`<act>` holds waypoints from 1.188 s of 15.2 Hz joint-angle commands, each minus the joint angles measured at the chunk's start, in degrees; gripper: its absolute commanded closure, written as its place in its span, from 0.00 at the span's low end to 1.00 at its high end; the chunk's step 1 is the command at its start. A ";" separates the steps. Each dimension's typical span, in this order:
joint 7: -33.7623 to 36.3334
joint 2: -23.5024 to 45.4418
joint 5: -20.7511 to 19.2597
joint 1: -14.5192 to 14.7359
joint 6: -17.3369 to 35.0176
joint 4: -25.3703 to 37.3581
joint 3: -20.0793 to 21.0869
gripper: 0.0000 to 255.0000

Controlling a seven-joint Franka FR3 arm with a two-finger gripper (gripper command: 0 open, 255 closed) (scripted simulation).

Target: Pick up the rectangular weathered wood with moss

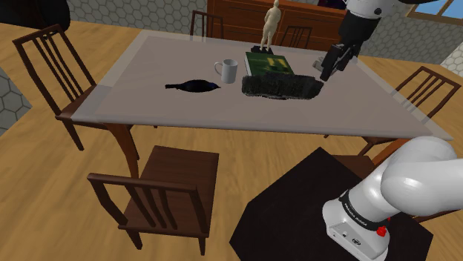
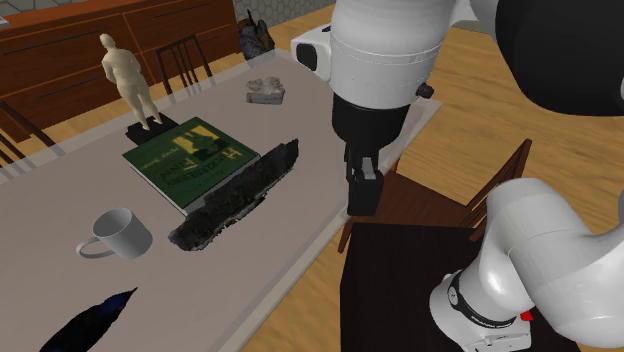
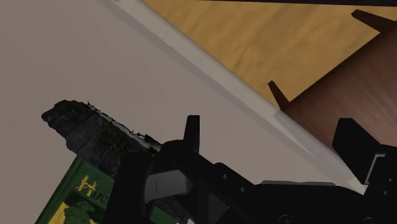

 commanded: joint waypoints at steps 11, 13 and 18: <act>-26.56 9.11 -9.01 1.99 15.93 -2.51 -14.77 0.00; -31.86 12.34 -9.85 2.80 19.29 -1.68 -17.72 0.00; -45.69 22.01 -9.43 5.61 27.39 2.15 -24.87 0.00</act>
